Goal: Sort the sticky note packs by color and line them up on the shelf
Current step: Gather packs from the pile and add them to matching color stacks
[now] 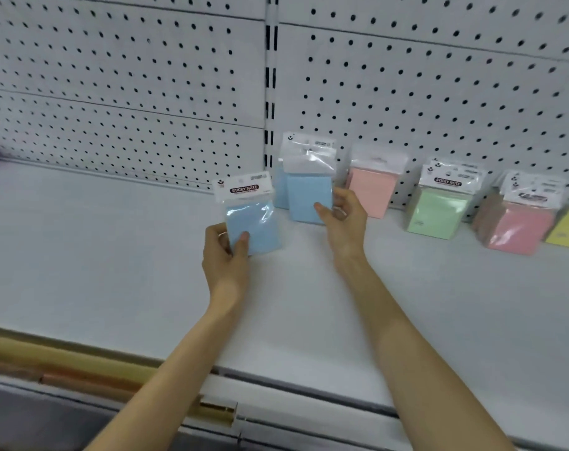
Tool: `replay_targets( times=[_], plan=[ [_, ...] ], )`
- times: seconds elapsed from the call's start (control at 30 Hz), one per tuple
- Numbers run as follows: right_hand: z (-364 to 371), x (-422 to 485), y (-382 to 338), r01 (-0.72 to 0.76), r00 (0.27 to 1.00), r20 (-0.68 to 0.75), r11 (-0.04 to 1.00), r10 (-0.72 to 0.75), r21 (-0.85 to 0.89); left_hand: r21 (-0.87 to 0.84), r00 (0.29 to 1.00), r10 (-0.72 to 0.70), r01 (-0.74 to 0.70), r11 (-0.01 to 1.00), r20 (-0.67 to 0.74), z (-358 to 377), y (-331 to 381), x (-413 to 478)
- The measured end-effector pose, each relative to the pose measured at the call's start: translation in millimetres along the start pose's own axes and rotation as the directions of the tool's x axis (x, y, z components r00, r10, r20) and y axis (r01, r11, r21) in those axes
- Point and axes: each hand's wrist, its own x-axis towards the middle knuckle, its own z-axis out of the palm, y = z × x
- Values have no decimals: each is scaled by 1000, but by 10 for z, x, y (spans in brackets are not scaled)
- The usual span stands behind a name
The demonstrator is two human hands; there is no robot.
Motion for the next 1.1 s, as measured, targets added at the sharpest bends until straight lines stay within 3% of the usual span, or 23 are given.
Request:
replay_targets(
  times=[0.2, 0.37, 0.77, 0.93, 1.1],
  plan=[
    [98, 114, 54, 15, 995, -93, 996, -23, -85, -18, 1000, -9, 9, 1000, 17, 10, -61, 12],
    [148, 152, 124, 57, 986, -133, 959, -97, -278, -32, 1000, -17, 18, 999, 7, 8, -55, 2],
    [150, 205, 128, 17, 983, -169, 945, -77, -327, -52, 1000, 1, 0, 999, 11, -8, -43, -23],
    [144, 195, 108, 10, 986, -156, 952, -61, -307, -81, 990, -35, 47, 996, 136, -45, -78, 166],
    [-17, 130, 82, -25, 970, -244, 993, -3, -114, -39, 921, 115, -108, 993, 372, 50, 33, 511]
  ],
)
